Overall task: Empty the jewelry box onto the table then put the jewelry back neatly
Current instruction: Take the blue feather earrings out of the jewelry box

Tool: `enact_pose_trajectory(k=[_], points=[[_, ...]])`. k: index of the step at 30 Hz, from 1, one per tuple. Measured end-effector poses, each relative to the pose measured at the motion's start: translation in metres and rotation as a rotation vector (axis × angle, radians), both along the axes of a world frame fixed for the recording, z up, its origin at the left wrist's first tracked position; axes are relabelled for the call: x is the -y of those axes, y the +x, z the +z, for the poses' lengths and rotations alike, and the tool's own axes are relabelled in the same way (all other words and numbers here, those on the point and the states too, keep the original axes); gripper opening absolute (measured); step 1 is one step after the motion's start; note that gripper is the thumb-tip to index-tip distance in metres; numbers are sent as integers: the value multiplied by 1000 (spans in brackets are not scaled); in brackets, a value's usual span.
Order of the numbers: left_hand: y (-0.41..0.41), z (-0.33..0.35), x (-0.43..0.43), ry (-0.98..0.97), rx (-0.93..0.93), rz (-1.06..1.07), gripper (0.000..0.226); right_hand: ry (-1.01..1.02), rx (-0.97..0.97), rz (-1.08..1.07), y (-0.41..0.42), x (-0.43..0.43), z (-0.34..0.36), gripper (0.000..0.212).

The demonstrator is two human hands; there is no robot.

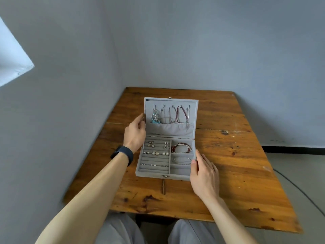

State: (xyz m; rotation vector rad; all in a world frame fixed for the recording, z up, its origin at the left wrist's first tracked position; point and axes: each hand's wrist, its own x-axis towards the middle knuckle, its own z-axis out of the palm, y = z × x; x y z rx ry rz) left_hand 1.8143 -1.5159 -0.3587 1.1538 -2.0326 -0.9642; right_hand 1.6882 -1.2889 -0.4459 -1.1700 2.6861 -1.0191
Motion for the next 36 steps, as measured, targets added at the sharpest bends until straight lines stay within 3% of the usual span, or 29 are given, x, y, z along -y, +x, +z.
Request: enact_pose_trajectory(k=[10, 21, 29, 36], points=[[42, -67, -75, -195, 268, -62, 66, -205, -59, 161, 6, 61, 83, 44], [46, -77, -74, -235, 348, -56, 70, -50, -47, 101, 6, 171, 127, 30], [47, -80, -73, -245, 361, -54, 73, 43, 77, -55, 8, 194, 126, 25], [46, -83, -73, -247, 357, -45, 74, 57, 88, -50, 11, 198, 132, 13]])
